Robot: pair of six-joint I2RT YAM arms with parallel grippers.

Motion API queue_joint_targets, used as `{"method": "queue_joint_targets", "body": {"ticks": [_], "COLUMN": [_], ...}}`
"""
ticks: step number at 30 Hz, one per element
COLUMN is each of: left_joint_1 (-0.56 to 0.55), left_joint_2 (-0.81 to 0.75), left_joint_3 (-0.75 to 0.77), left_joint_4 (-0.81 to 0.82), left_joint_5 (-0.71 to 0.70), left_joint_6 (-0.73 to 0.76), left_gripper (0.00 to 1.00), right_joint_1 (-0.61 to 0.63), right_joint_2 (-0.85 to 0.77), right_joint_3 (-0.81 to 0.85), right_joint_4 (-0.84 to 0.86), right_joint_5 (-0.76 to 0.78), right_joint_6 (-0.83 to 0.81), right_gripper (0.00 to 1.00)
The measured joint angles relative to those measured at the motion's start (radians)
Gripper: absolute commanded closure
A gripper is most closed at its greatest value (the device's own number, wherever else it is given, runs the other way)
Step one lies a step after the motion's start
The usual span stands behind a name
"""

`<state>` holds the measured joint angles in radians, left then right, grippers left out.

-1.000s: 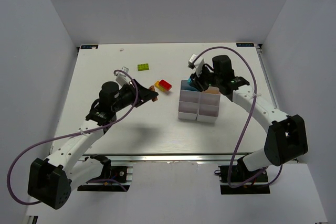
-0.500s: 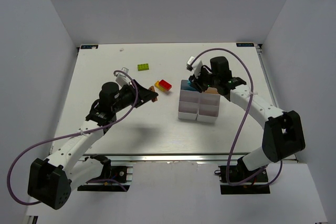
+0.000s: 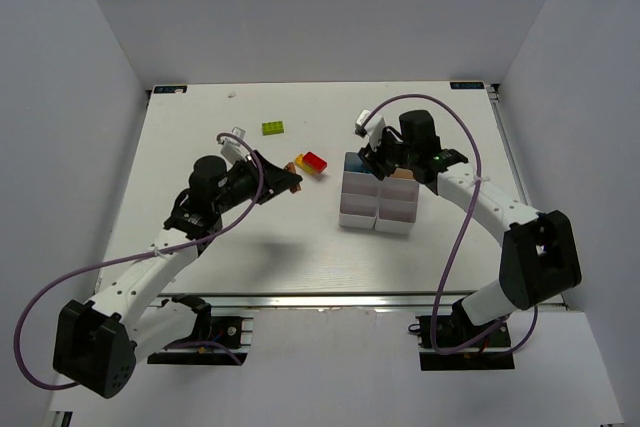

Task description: Sort the legos into containers by color

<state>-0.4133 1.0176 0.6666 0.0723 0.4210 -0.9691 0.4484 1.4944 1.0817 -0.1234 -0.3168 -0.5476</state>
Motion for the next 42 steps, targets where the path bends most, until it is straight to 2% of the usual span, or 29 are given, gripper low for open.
{"method": "queue_joint_targets", "body": {"ticks": [2, 3, 4, 5, 7, 12, 17, 22, 28, 34, 42], "left_joint_1": [-0.002, -0.006, -0.014, -0.026, -0.064, -0.165, -0.244, -0.349, -0.446, -0.484, -0.502], "left_joint_2": [0.012, 0.021, 0.038, 0.058, 0.119, 0.292, 0.427, 0.536, 0.631, 0.699, 0.745], "left_joint_3": [0.0, 0.001, 0.005, 0.013, 0.046, 0.176, 0.312, 0.426, 0.467, 0.52, 0.578], "left_joint_4": [0.015, 0.019, 0.019, 0.017, 0.011, 0.009, -0.019, -0.056, -0.1, -0.134, -0.119], "left_joint_5": [0.005, 0.005, 0.003, 0.002, -0.01, -0.043, -0.126, -0.332, -0.604, -0.811, -0.929], "left_joint_6": [-0.001, 0.0, 0.002, 0.004, 0.016, 0.061, 0.127, 0.203, 0.267, 0.308, 0.364], "left_gripper": [0.95, 0.95, 0.95, 0.95, 0.96, 0.97, 0.96, 0.94, 0.86, 0.82, 0.79], "right_joint_1": [0.0, 0.0, 0.0, -0.001, -0.005, -0.035, -0.071, -0.103, -0.137, -0.156, -0.171], "right_joint_2": [-0.004, -0.01, -0.018, -0.031, -0.06, -0.116, -0.126, -0.127, -0.127, -0.127, -0.142], "right_joint_3": [0.0, 0.0, 0.0, 0.0, 0.0, 0.019, 0.024, 0.024, 0.024, 0.023, 0.015], "right_joint_4": [0.0, 0.0, 0.0, 0.003, 0.018, 0.043, 0.05, 0.048, 0.044, 0.044, 0.043], "right_joint_5": [-0.002, -0.005, -0.007, -0.011, -0.022, -0.047, -0.059, -0.076, -0.092, -0.106, -0.113], "right_joint_6": [0.017, 0.025, 0.035, 0.055, 0.097, 0.19, 0.235, 0.266, 0.291, 0.309, 0.313], "right_gripper": [0.52, 0.66, 0.73, 0.85, 0.91, 0.92, 0.88, 0.88, 0.88, 0.87, 0.86]}}
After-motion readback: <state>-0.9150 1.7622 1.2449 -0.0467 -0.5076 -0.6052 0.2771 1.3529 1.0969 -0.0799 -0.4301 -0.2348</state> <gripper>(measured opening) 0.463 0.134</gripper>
